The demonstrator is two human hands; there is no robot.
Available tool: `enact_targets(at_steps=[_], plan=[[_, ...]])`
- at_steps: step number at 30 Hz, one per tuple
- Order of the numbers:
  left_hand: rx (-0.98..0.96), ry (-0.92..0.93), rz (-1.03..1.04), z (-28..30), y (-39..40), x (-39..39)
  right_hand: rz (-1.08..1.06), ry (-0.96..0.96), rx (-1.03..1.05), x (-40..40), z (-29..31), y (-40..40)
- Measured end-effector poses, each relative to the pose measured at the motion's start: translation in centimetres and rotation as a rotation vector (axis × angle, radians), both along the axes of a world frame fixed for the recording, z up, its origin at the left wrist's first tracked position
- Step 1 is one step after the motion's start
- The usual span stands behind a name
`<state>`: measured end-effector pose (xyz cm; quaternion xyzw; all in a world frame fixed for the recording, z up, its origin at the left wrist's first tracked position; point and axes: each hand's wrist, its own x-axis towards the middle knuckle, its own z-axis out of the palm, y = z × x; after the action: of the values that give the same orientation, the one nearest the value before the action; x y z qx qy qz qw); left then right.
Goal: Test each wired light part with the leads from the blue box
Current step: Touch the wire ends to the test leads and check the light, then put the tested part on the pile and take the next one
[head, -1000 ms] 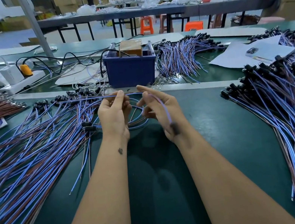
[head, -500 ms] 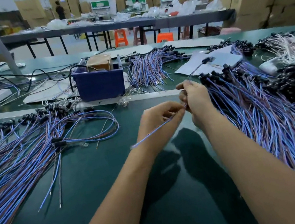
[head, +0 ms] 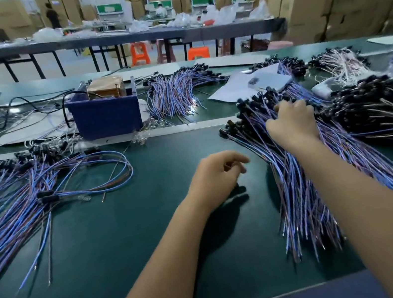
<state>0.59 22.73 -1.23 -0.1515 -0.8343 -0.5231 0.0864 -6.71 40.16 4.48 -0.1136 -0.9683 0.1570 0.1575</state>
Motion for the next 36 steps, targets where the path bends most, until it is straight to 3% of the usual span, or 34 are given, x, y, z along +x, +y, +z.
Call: enact_targets(at_steps=[5,8,11,16,22,24,26,28,31,36], plan=[[0.021,0.091,0.398,0.4,-4.8,-0.4,0.271,0.069,-0.009,0.7,-1.1,-8.3],[-0.187,0.181,0.657,0.5,-9.1,-0.4,0.467,-0.024,-0.095,1.2,-2.5,-14.1],[-0.393,0.088,0.876,0.1,-13.4,0.0,0.627,-0.079,-0.166,1.4,-3.6,-19.5],[-0.489,-0.231,0.961,-0.2,-16.1,-0.1,0.677,-0.118,-0.527,1.9,-5.1,-25.2],[-0.562,-0.216,0.946,-0.5,-15.9,-0.9,0.604,0.002,-0.786,2.0,-6.1,-23.9],[-0.391,-0.101,0.955,-0.4,-15.9,-1.0,0.625,0.009,-0.788,2.1,-6.1,-23.6],[-0.078,0.095,0.947,0.0,-15.7,-0.8,0.643,0.01,-0.796,2.3,-6.1,-23.5],[0.236,0.177,0.885,0.3,-15.6,-0.3,0.663,-0.01,-0.791,2.4,-6.1,-23.6],[0.596,0.156,0.761,0.8,-15.3,0.0,0.697,-0.024,-0.764,2.5,-6.1,-23.6],[0.911,-0.056,0.518,1.3,-15.5,-0.3,0.663,0.009,-0.919,3.1,-5.6,-23.6]])
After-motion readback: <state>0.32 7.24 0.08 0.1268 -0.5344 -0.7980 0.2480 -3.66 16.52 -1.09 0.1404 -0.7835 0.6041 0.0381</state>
